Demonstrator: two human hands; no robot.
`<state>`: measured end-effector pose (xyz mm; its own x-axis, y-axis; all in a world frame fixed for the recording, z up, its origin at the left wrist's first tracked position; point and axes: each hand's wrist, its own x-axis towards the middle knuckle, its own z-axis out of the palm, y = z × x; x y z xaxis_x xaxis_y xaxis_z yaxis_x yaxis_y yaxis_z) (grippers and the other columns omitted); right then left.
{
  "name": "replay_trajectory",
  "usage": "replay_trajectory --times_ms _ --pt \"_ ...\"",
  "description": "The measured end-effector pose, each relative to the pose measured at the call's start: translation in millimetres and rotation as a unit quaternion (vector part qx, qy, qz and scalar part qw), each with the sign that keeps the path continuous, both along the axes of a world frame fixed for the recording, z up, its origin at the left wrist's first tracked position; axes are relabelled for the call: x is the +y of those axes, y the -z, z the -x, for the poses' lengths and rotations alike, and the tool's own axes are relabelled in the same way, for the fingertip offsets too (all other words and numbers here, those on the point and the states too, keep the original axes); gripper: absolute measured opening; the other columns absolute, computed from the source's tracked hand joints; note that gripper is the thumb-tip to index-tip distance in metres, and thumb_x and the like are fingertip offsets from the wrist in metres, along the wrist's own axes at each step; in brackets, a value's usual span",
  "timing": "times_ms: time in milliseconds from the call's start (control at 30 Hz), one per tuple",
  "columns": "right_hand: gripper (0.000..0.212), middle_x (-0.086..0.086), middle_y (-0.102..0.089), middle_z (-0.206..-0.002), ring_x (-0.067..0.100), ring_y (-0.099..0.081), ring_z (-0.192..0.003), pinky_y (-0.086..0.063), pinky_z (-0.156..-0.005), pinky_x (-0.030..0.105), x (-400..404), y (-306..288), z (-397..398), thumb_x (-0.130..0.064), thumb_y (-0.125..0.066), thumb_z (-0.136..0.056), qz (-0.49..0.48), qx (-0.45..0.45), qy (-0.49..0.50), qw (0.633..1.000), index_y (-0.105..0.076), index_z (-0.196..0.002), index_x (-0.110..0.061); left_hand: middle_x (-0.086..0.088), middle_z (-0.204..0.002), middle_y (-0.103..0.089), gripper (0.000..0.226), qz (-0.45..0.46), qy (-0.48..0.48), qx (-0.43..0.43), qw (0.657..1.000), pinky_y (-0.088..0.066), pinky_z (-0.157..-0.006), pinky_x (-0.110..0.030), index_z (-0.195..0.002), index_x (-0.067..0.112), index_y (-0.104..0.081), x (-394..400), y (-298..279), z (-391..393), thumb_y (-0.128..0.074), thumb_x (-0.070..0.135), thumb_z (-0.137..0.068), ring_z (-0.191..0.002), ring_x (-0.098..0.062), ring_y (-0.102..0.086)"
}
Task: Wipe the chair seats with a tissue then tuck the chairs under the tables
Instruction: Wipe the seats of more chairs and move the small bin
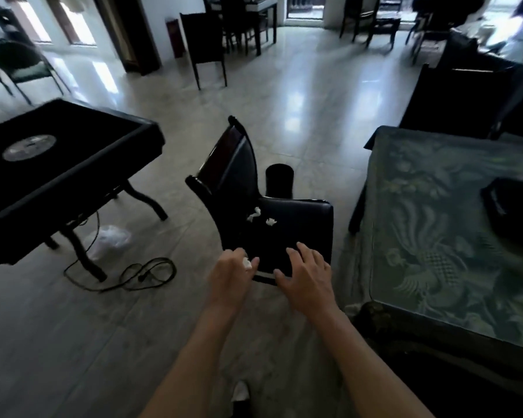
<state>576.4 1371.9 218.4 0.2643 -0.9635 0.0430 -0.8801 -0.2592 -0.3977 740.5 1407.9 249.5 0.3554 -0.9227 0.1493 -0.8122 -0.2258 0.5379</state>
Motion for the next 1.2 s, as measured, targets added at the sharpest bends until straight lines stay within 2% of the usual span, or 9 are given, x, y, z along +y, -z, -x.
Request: replay_trajectory --times_ms 167,333,633,733,867,1033,1200 --pt "0.064 0.008 -0.037 -0.153 0.031 -0.032 -0.138 -0.033 -0.109 0.05 -79.1 -9.1 -39.6 -0.058 -0.047 -0.087 0.002 0.009 0.039 0.999 -0.044 -0.141 -0.022 -0.009 -0.092 -0.062 0.026 0.011 0.031 0.01 0.999 -0.031 -0.056 -0.023 -0.098 0.01 -0.066 -89.5 -7.0 -44.9 -0.064 0.035 -0.092 -0.076 -0.02 -0.058" --pt "0.064 0.008 -0.038 -0.152 0.031 -0.033 -0.138 -0.033 -0.108 0.051 -158.1 -16.9 -58.1 -0.056 -0.049 -0.086 0.004 0.008 0.069 0.998 -0.044 -0.14 -0.022 -0.012 -0.099 -0.065 0.031 0.011 0.057 0.049 0.997 -0.053 -0.075 -0.04 -0.11 0.011 -0.065 -174.3 -11.0 -69.6 -0.066 0.034 -0.09 -0.089 -0.03 -0.064" --pt "0.061 0.008 -0.042 -0.149 0.031 -0.038 -0.135 -0.037 -0.106 0.051 -313.3 6.8 -65.1 -0.052 -0.052 -0.087 0.002 0.015 0.061 0.998 -0.046 -0.138 -0.019 -0.007 -0.099 -0.065 0.033 0.006 0.049 0.05 0.998 -0.055 -0.076 -0.043 -0.112 0.015 -0.063 -319.6 16.4 -75.9 -0.065 0.04 -0.09 -0.088 -0.026 -0.066" --pt "0.061 0.008 -0.041 -0.149 0.031 -0.037 -0.136 -0.035 -0.106 0.051 -359.1 16.9 -66.6 -0.052 -0.052 -0.088 -0.011 0.012 0.044 0.999 -0.045 -0.139 -0.019 -0.006 -0.096 -0.065 0.031 -0.005 0.037 0.044 0.998 -0.052 -0.071 -0.035 -0.11 0.016 -0.063 -361.4 27.4 -75.6 -0.065 0.039 -0.089 -0.085 -0.025 -0.065" --pt "0.062 0.009 -0.041 -0.149 0.031 -0.038 -0.135 -0.037 -0.104 0.051 -412.6 33.7 -69.1 -0.052 -0.053 -0.088 -0.031 0.006 0.032 0.999 -0.044 -0.139 -0.019 -0.005 -0.096 -0.065 0.032 -0.025 0.019 0.042 0.999 -0.04 -0.067 -0.027 -0.111 0.016 -0.063 -410.5 48.3 -77.5 -0.066 0.04 -0.089 -0.085 -0.023 -0.065" --pt "0.065 0.009 -0.036 -0.153 0.031 -0.034 -0.139 -0.036 -0.107 0.051 -460.7 73.5 -77.0 -0.051 -0.053 -0.089 -0.069 -0.008 0.035 0.997 -0.037 -0.144 -0.02 -0.004 -0.097 -0.064 0.03 -0.048 -0.014 0.065 0.997 -0.042 -0.068 -0.028 -0.109 0.016 -0.065 -460.0 89.3 -85.9 -0.066 0.038 -0.089 -0.085 -0.022 -0.064" --pt "0.065 0.01 -0.034 -0.154 0.031 -0.033 -0.14 -0.036 -0.106 0.051 -489.6 136.4 -91.2 -0.046 -0.056 -0.09 -0.103 -0.027 0.057 0.993 -0.038 -0.145 -0.018 -0.004 -0.094 -0.065 0.026 -0.068 -0.027 0.108 0.991 -0.049 -0.072 -0.03 -0.101 0.015 -0.067 -493.4 160.5 -97.5 -0.068 0.037 -0.087 -0.085 -0.02 -0.063"
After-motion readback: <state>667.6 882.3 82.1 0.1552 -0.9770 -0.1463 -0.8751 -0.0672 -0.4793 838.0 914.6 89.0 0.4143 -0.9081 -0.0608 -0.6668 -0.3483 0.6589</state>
